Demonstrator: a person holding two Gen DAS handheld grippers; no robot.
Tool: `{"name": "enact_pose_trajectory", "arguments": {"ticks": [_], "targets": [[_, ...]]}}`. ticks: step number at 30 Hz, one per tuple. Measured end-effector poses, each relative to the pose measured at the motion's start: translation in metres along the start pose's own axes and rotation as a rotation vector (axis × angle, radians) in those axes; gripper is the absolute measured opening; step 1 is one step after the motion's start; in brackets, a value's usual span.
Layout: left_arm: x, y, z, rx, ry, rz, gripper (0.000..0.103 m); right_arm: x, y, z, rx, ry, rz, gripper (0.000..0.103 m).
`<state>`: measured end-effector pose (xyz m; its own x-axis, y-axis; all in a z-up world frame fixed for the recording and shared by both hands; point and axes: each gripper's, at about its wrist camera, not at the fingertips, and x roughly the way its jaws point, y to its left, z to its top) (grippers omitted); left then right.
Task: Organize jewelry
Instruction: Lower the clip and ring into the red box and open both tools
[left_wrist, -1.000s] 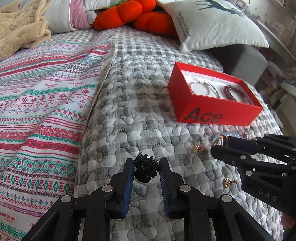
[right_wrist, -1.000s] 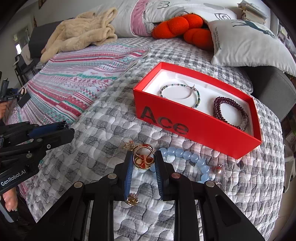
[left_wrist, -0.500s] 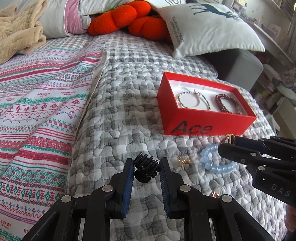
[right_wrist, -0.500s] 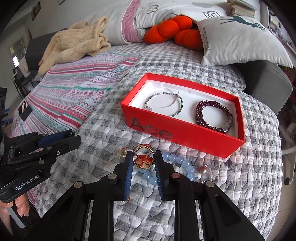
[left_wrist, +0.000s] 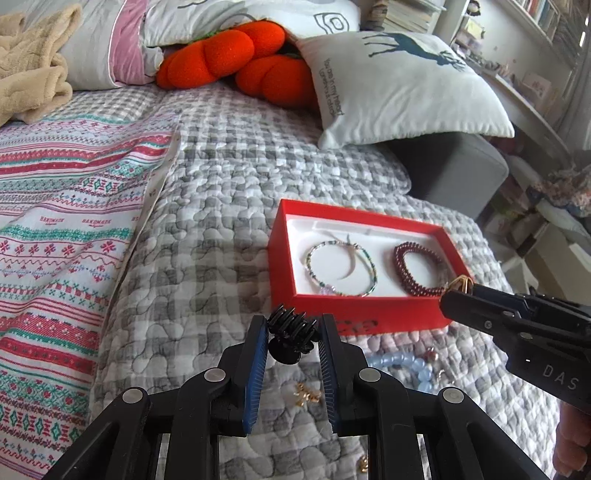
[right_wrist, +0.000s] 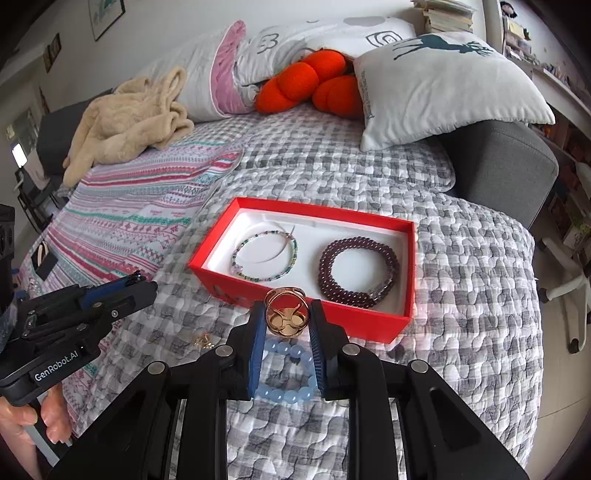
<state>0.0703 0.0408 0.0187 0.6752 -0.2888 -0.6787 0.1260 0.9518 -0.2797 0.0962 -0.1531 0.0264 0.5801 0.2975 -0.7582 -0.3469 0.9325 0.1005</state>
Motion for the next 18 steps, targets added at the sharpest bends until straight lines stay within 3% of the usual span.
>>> {"name": "enact_pose_trajectory", "arguments": {"ticks": [11, 18], "targets": [[0.03, -0.024, 0.021, 0.027, -0.036, -0.057, 0.022, 0.006, -0.034, 0.015, 0.049, -0.021, 0.028, 0.025], [0.054, -0.038, 0.025, 0.089, -0.03, -0.027, 0.022, 0.021, -0.049, 0.014, 0.055, 0.001, 0.034, 0.025]]}}
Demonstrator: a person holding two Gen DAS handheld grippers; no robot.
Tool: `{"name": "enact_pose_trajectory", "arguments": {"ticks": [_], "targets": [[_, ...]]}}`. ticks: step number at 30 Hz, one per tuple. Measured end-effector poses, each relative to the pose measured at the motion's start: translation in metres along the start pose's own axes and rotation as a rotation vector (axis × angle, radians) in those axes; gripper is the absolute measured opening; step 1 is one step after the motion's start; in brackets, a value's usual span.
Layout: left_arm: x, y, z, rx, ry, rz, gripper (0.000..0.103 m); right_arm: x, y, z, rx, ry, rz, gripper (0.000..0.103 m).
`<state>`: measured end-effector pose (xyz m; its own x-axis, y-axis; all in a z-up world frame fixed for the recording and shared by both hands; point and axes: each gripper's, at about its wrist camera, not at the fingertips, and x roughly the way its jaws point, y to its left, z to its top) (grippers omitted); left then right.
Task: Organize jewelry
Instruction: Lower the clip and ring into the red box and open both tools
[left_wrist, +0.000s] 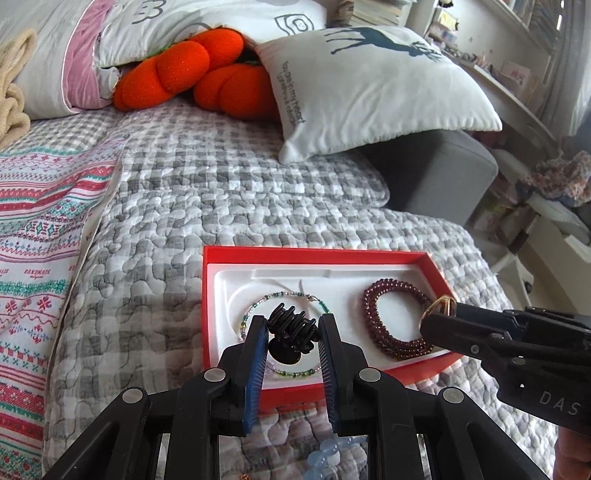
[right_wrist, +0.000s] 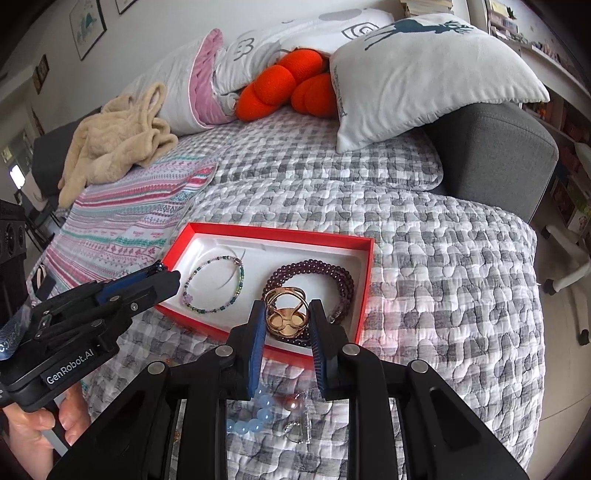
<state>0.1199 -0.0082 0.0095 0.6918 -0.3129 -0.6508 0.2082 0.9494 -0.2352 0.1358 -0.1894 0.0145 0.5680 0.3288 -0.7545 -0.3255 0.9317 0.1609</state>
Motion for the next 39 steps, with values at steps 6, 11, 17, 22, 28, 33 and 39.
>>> {"name": "enact_pose_trajectory", "arguments": {"ticks": [6, 11, 17, 22, 28, 33, 39], "targets": [[0.017, -0.005, -0.001, 0.032, 0.019, 0.032, 0.022, 0.008, -0.009, 0.0, -0.001, -0.001, 0.003, 0.025], [0.025, -0.009, -0.003, 0.057, 0.025, 0.058, 0.022, 0.012, -0.013, 0.002, -0.004, -0.011, 0.013, 0.025], [0.025, -0.01, -0.003, 0.064, 0.023, 0.071, 0.025, 0.013, -0.013, 0.003, -0.011, -0.016, 0.019, 0.025], [0.017, -0.012, -0.004, 0.07, 0.016, 0.079, 0.041, 0.01, -0.015, 0.002, -0.002, -0.024, 0.033, 0.026], [0.001, -0.013, -0.007, 0.072, 0.018, 0.092, 0.053, -0.009, -0.017, 0.002, 0.003, -0.053, 0.029, 0.037], [-0.017, -0.014, -0.014, 0.067, 0.015, 0.1, 0.069, -0.025, -0.018, -0.004, 0.017, -0.06, 0.015, 0.049], [-0.032, -0.011, -0.026, 0.031, 0.048, 0.113, 0.085, -0.037, -0.019, -0.019, 0.034, -0.023, -0.037, 0.061]]}}
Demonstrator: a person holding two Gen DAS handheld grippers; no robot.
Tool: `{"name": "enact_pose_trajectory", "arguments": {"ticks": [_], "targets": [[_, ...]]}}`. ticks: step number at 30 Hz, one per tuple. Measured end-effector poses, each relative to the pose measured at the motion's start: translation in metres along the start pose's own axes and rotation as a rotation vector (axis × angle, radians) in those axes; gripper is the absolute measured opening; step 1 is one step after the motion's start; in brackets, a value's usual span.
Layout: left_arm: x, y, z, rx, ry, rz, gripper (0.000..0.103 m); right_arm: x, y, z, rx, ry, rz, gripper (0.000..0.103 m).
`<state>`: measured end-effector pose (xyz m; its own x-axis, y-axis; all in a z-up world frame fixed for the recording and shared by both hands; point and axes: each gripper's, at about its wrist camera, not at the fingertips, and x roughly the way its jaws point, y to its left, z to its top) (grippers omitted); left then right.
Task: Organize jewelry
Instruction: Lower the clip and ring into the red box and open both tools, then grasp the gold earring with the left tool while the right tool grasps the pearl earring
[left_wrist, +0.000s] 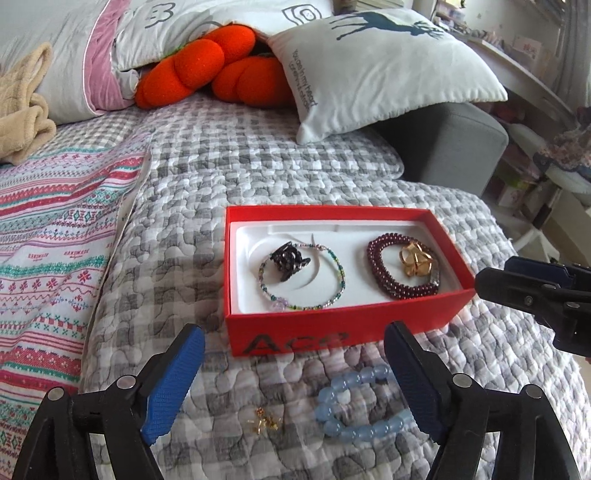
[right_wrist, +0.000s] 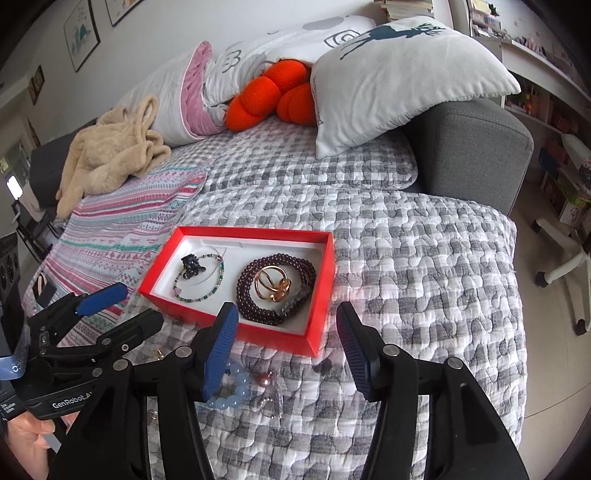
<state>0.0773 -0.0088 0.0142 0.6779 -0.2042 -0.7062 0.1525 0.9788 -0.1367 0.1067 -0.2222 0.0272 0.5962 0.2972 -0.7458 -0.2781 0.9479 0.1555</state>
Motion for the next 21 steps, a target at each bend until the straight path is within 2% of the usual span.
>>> {"name": "enact_pose_trajectory", "arguments": {"ticks": [3, 14, 21], "targets": [[-0.003, 0.003, -0.006, -0.026, 0.037, 0.012, 0.092, -0.005, -0.001, -0.008, 0.018, 0.03, -0.019, 0.064], [-0.007, 0.017, -0.036, -0.03, 0.124, 0.049, 0.094, -0.009, -0.004, -0.031, 0.065, 0.122, -0.065, 0.065], [-0.015, 0.012, -0.059, 0.045, 0.158, -0.012, 0.094, -0.008, -0.004, -0.043, 0.042, 0.156, -0.074, 0.065]]}}
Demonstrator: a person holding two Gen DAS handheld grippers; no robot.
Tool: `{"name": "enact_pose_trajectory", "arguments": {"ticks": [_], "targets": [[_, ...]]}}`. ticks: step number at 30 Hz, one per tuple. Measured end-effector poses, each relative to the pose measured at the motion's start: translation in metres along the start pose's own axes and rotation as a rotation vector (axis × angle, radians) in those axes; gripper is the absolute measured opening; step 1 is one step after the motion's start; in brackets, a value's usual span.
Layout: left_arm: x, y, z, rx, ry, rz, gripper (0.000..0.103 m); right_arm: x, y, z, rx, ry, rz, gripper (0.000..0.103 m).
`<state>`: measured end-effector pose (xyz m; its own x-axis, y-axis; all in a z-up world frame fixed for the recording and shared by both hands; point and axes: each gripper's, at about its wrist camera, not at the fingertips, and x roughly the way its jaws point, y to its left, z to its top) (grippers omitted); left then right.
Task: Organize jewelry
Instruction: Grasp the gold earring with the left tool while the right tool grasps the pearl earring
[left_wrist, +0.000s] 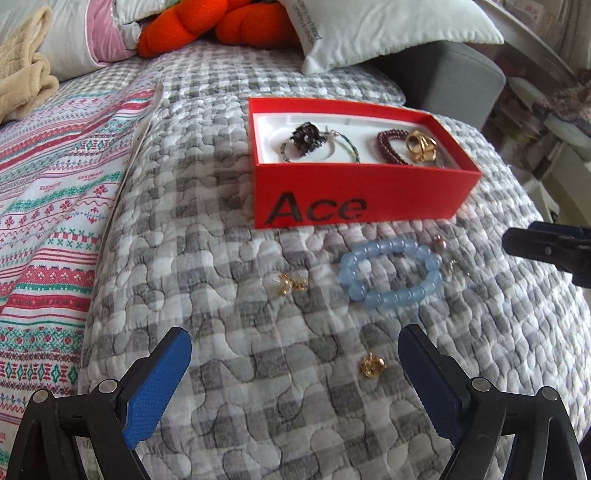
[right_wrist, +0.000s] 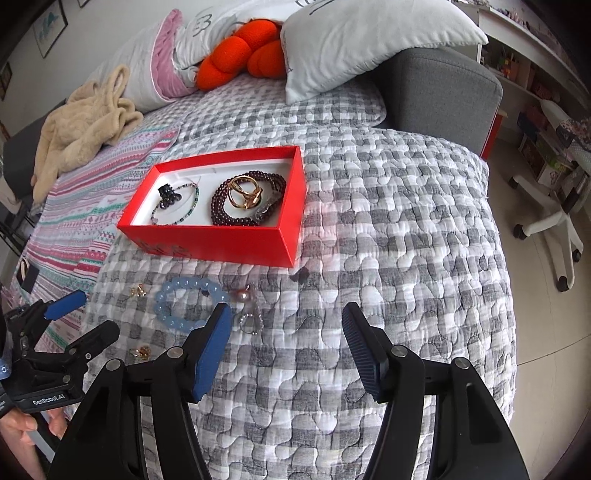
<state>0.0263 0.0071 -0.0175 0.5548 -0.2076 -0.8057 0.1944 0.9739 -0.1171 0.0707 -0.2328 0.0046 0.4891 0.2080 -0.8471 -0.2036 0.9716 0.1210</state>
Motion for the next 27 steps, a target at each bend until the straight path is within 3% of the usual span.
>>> {"name": "enact_pose_trajectory", "arguments": {"ticks": [7, 10, 12, 15, 23, 27], "targets": [[-0.001, -0.014, -0.022, 0.096, 0.026, -0.051, 0.092, 0.006, 0.006, -0.017, -0.081, 0.022, -0.019, 0.065], [0.0, -0.017, -0.028, 0.105, 0.044, -0.087, 0.079, 0.009, 0.005, -0.023, -0.095, 0.03, -0.022, 0.065], [0.001, -0.021, -0.03, 0.113, 0.052, -0.107, 0.059, 0.011, 0.004, -0.026, -0.099, 0.037, -0.022, 0.065], [0.003, -0.028, -0.03, 0.129, 0.052, -0.111, 0.043, 0.014, 0.0, -0.03, -0.103, 0.051, -0.025, 0.065], [0.013, -0.039, -0.021, 0.121, 0.05, -0.106, 0.038, 0.021, -0.006, -0.037, -0.108, 0.074, -0.036, 0.065], [0.018, -0.043, -0.017, 0.134, 0.043, -0.071, 0.022, 0.021, -0.006, -0.037, -0.108, 0.073, -0.035, 0.065]]}}
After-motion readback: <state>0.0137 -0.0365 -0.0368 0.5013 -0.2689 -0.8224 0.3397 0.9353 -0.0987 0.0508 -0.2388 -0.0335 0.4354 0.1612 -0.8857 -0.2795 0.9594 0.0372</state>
